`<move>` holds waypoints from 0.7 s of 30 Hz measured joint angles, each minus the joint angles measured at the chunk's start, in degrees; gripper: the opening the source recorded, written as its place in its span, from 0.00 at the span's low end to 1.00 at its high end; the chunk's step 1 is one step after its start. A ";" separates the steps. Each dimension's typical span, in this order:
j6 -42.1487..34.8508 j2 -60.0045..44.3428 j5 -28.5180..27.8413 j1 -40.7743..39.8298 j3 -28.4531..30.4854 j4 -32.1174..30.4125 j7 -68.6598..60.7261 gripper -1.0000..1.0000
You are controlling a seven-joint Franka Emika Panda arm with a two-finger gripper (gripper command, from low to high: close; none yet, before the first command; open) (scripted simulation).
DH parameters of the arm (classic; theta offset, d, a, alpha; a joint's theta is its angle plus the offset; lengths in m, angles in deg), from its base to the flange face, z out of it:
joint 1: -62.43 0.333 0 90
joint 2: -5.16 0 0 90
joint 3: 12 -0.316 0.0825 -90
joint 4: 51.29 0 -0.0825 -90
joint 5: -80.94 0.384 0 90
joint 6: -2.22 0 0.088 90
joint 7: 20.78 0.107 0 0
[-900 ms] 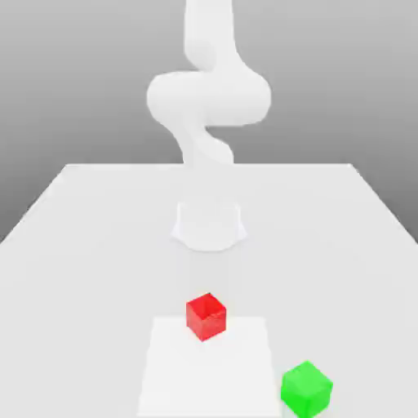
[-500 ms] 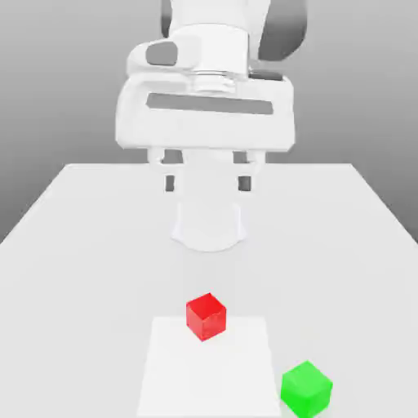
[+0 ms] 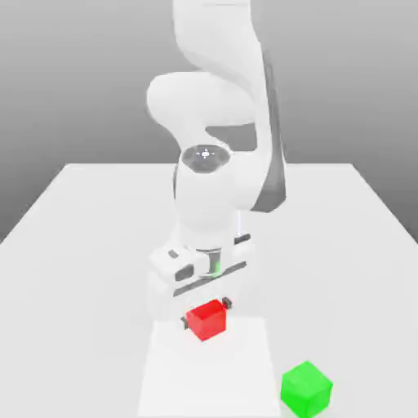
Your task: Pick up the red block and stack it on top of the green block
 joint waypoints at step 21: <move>-22.36 7.63 -4.17 8.81 -1.32 14.71 16.08 0.00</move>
